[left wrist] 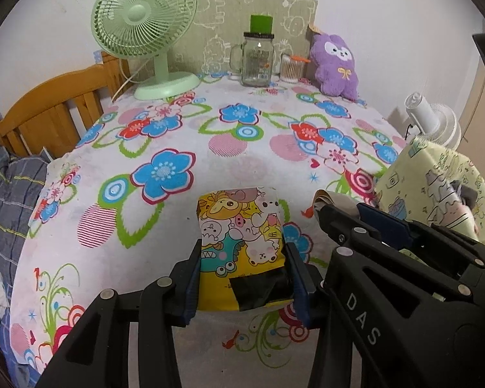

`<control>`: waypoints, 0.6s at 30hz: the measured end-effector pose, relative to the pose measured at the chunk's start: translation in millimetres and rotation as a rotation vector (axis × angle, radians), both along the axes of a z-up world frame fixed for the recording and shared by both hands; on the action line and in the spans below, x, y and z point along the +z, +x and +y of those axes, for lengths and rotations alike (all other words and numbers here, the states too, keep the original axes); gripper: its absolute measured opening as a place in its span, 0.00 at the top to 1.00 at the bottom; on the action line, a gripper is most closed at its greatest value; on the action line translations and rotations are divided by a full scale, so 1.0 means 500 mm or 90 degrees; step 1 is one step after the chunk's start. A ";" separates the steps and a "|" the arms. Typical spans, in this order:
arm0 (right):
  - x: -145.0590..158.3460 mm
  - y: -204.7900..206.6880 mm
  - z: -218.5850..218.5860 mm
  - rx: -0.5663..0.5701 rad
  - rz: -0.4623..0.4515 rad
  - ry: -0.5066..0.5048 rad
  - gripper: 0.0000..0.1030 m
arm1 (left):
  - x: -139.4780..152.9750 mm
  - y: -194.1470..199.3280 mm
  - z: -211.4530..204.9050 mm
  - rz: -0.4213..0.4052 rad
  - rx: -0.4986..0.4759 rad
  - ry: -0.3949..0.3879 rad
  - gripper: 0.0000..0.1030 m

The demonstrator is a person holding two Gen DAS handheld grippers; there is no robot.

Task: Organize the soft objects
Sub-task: 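Lift the tissue pack with the left tool while the right tool carries the roll toward the gift box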

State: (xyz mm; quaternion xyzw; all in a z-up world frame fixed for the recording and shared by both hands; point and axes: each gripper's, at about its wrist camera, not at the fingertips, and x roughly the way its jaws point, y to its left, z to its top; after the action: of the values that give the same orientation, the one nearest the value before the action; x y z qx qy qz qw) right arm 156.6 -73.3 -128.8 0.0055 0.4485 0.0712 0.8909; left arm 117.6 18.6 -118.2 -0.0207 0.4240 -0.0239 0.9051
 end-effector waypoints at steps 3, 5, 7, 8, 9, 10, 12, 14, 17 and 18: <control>0.015 -0.008 0.002 0.005 -0.010 0.003 0.72 | 0.014 -0.008 0.002 -0.012 0.003 0.002 0.54; 0.025 -0.013 0.004 0.007 -0.017 0.004 0.72 | 0.024 -0.015 0.002 -0.020 0.005 0.003 0.54; 0.034 -0.019 0.005 0.010 -0.024 0.005 0.72 | 0.032 -0.020 0.002 -0.027 0.006 0.004 0.54; 0.041 -0.023 0.005 0.011 -0.028 0.006 0.72 | 0.037 -0.024 0.002 -0.031 0.006 0.005 0.54; 0.046 -0.025 0.005 0.013 -0.031 0.007 0.72 | 0.042 -0.028 0.003 -0.035 0.007 0.005 0.54; 0.049 -0.027 0.005 0.014 -0.034 0.008 0.72 | 0.047 -0.031 0.003 -0.039 0.007 0.006 0.54; 0.060 -0.034 0.007 0.016 -0.041 0.009 0.72 | 0.056 -0.037 0.004 -0.047 0.008 0.007 0.54; 0.072 -0.040 0.007 0.019 -0.050 0.010 0.72 | 0.067 -0.045 0.004 -0.057 0.009 0.007 0.54; 0.090 -0.050 0.008 0.022 -0.062 0.011 0.72 | 0.082 -0.051 0.005 -0.068 0.009 0.007 0.54; 0.094 -0.051 0.007 0.023 -0.065 0.012 0.72 | 0.086 -0.054 0.004 -0.071 0.009 0.008 0.54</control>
State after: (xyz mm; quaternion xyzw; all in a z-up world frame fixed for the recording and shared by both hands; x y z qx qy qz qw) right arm 130.9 -69.6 -82.0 0.0021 0.4019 0.0914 0.9111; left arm 90.5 20.6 -75.5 -0.0168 0.3726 -0.0159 0.9277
